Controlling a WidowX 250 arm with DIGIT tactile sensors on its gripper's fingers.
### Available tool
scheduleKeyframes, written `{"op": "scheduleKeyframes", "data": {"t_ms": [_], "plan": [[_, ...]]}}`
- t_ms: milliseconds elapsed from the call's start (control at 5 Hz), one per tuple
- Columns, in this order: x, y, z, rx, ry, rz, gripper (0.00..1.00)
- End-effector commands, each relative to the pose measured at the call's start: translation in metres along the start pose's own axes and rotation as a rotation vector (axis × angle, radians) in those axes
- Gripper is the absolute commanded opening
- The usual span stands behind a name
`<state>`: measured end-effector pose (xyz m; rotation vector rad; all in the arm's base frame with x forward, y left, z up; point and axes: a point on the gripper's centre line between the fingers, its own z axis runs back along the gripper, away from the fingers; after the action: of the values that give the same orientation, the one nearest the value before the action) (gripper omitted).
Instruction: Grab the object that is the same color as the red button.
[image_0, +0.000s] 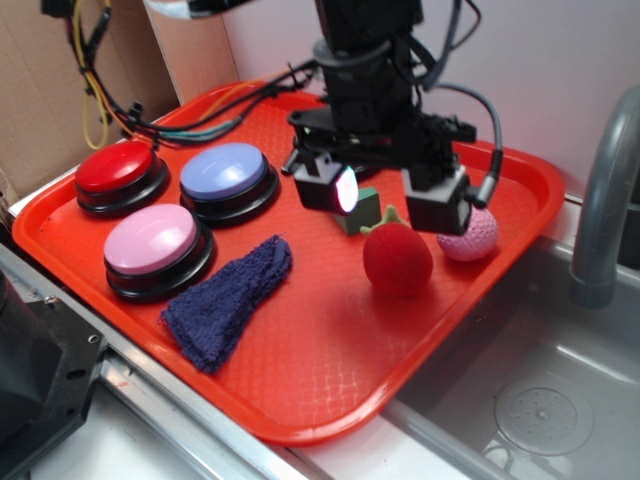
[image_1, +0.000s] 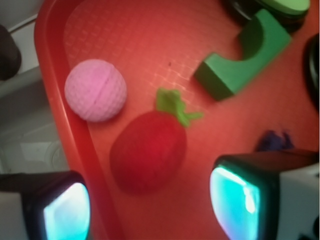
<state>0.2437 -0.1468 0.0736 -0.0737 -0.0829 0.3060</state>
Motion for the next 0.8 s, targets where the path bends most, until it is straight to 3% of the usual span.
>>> {"op": "scheduleKeyframes", "data": {"t_ms": [0,200,400,600], "plan": [[0.013,0.006,-0.022,0.001,0.037,0.025,1.00],[0.012,0.008,-0.032,0.027,0.051,0.022,1.00],[0.012,0.005,-0.038,0.051,0.044,0.016,0.00],[0.014,0.006,-0.034,0.039,0.009,-0.048,0.00]]}}
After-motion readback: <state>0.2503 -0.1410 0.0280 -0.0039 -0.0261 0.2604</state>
